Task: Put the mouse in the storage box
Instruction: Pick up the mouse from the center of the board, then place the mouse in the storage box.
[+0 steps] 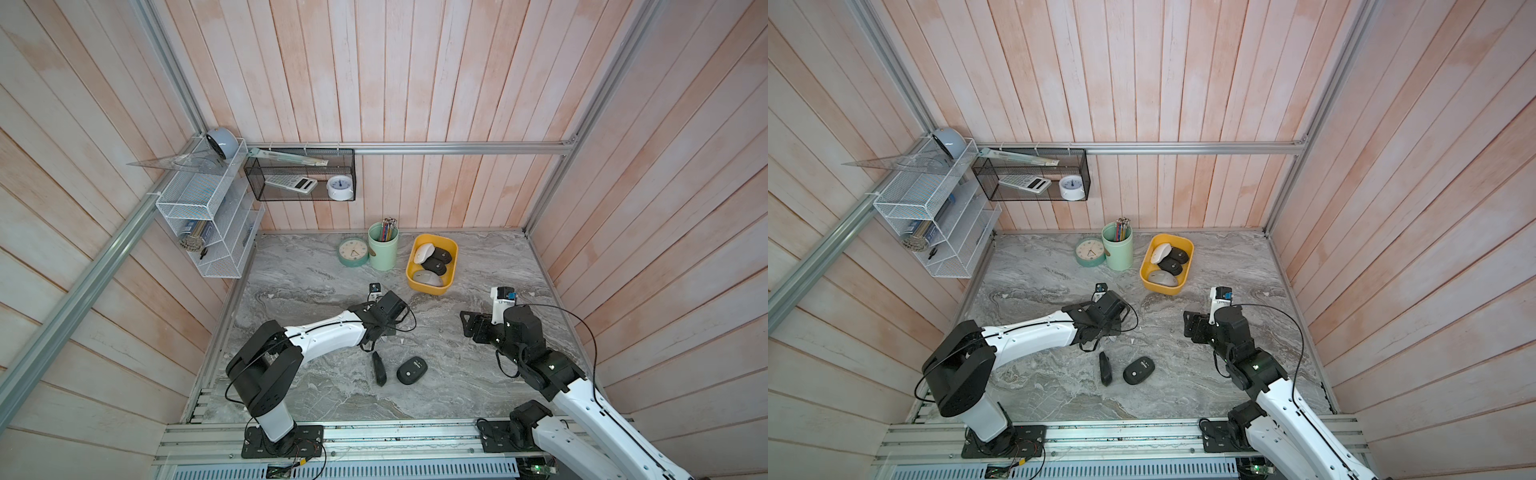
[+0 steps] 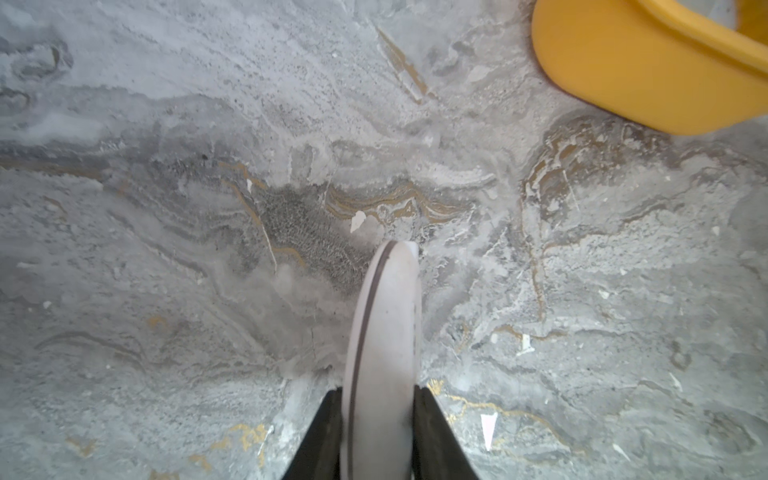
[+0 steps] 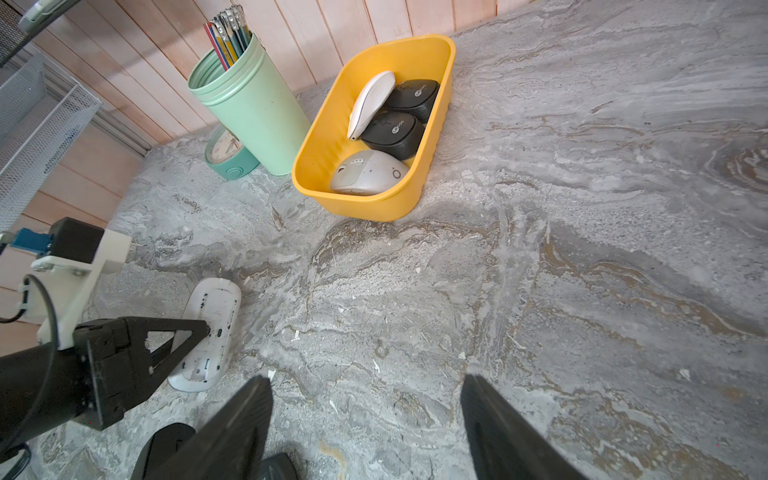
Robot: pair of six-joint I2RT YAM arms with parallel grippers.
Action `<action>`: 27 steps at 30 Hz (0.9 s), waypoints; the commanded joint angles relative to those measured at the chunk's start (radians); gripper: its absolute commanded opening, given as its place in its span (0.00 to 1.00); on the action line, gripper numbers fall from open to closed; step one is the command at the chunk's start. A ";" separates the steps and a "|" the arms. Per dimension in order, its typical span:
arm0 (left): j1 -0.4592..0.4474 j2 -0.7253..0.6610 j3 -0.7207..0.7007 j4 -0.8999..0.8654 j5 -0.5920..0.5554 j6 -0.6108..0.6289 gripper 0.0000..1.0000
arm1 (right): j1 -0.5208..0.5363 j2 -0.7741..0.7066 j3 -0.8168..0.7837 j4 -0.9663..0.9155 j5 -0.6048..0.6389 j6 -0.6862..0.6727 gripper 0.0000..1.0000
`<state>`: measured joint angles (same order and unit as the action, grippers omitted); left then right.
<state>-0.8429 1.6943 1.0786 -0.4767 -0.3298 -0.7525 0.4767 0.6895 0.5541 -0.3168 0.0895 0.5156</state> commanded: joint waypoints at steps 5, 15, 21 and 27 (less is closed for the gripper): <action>-0.039 0.034 0.166 -0.118 -0.123 0.130 0.12 | 0.006 -0.137 -0.001 -0.071 0.106 -0.003 0.77; -0.045 0.220 0.562 -0.248 -0.202 0.295 0.11 | 0.005 -0.207 -0.011 -0.155 0.145 -0.002 0.77; -0.042 0.416 0.867 -0.326 -0.194 0.384 0.11 | 0.005 -0.258 -0.020 -0.195 0.157 -0.002 0.77; -0.014 0.644 1.246 -0.464 -0.173 0.473 0.10 | 0.006 -0.287 -0.040 -0.214 0.151 0.004 0.77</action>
<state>-0.8776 2.2784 2.2089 -0.8459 -0.5007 -0.3527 0.4774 0.4175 0.5323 -0.4946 0.2241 0.5159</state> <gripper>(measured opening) 0.280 0.769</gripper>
